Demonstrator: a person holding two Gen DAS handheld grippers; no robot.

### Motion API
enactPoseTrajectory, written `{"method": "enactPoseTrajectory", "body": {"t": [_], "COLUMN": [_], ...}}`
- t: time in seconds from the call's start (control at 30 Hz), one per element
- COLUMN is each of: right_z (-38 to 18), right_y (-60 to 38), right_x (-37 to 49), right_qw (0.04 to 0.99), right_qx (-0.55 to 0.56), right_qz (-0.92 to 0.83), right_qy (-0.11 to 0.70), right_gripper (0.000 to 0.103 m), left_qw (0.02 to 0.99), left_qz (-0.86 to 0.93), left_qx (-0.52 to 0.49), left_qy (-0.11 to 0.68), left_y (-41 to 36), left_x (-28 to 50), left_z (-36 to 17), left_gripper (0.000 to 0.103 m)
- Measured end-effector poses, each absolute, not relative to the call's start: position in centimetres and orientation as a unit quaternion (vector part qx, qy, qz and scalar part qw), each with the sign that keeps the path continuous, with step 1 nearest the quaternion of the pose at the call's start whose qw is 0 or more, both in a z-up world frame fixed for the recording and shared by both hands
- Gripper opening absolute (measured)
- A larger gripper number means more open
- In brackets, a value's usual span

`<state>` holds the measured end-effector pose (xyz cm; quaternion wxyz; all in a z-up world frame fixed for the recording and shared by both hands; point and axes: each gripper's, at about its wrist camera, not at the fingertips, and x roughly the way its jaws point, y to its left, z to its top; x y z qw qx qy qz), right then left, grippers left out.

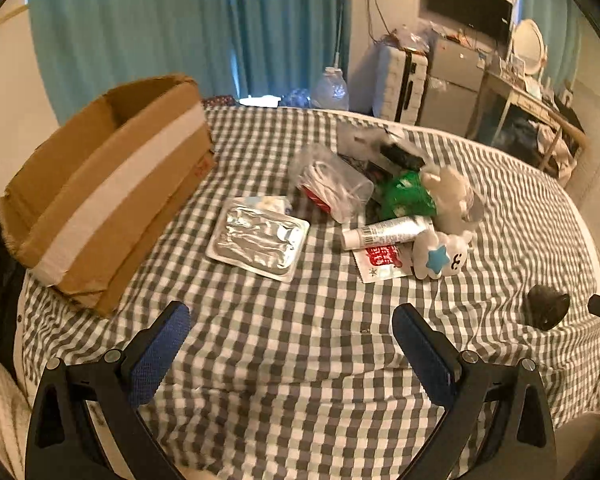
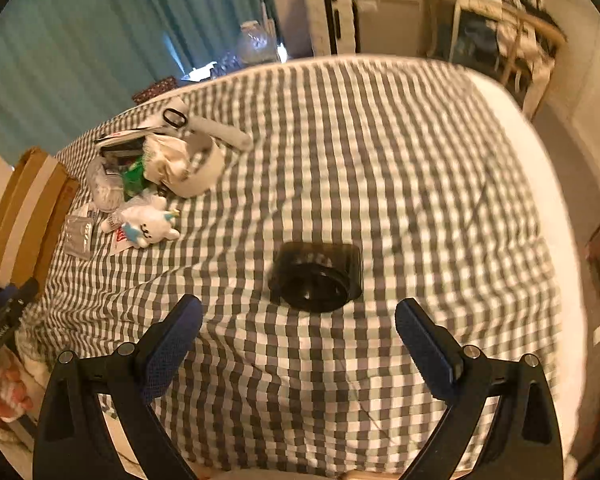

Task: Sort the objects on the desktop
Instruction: 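Grasp the foil blister pack with the left tool while the right tool grasps the black lens cap, then carry the blister pack and lens cap to the cardboard box and release both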

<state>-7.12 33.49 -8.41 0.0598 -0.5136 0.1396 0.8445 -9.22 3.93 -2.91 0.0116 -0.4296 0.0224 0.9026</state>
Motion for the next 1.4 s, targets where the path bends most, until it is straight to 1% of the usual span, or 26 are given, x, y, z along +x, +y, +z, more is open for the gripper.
{"method": "enactPoseTrajectory", "body": {"t": [0.17,0.27,0.6,0.63,0.67,0.7,0.73,0.87,0.97,1.03,1.17,1.3,1.4], "right_z": [-10.8,-12.4,-17.1,-17.3,-17.4,-17.4,-17.4,-17.1,-16.3,-16.0,-15.5,-15.6,-15.9], "right_y": [33.6,33.7,34.6,34.7,34.8,34.9,34.9,34.0,33.5,32.8,30.9,30.0,30.0], "right_x": [-9.1,-10.0,-13.0,-13.0,-12.9,-12.9,-12.8,-12.5,-12.1,-12.0,-12.0,-11.7,-11.3], "right_qw": [0.051,0.057,0.067,0.068,0.072,0.078,0.086,0.088,0.057,0.039,0.020,0.005,0.003], "right_qx": [-0.536,-0.553,-0.602,-0.604,-0.605,-0.606,-0.610,-0.618,-0.609,-0.605,-0.600,-0.601,-0.603], "right_qz": [0.831,0.821,0.785,0.784,0.783,0.782,0.779,0.775,0.779,0.781,0.791,0.793,0.791], "right_qy": [0.140,0.131,0.130,0.130,0.128,0.125,0.118,0.103,0.139,0.149,0.118,0.105,0.107], "right_gripper": [0.098,0.098,0.097,0.094,0.087,0.083,0.076,0.076,0.076,0.076,0.076,0.076,0.076], "left_qw": [0.010,0.002,0.003,0.003,0.002,0.000,-0.001,-0.001,0.002,0.024,0.066,0.067,0.076], "left_qz": [0.895,0.893,0.887,0.886,0.885,0.886,0.887,0.889,0.890,0.891,0.893,0.877,0.868], "left_qx": [-0.445,-0.450,-0.462,-0.464,-0.465,-0.463,-0.461,-0.458,-0.455,-0.451,-0.445,-0.472,-0.485], "left_qy": [0.040,0.022,0.002,-0.004,-0.008,-0.011,-0.014,-0.025,-0.036,-0.043,-0.001,0.060,0.071], "left_y": [3.6,2.5,0.5,0.2,0.0,-0.3,-0.6,-1.7,-2.3,-2.2,-1.0,0.0,0.0], "left_x": [-10.8,-11.6,-14.2,-14.5,-14.8,-15.1,-15.4,-16.7,-17.7,-18.4,-19.5,-21.4,-22.3], "left_z": [-5.2,-6.5,-9.6,-9.9,-10.1,-10.1,-10.2,-10.3,-10.2,-9.9,-9.7,-10.7,-11.5], "left_gripper": [0.103,0.103,0.103,0.103,0.103,0.103,0.103,0.103,0.103,0.103,0.103,0.103,0.103]}}
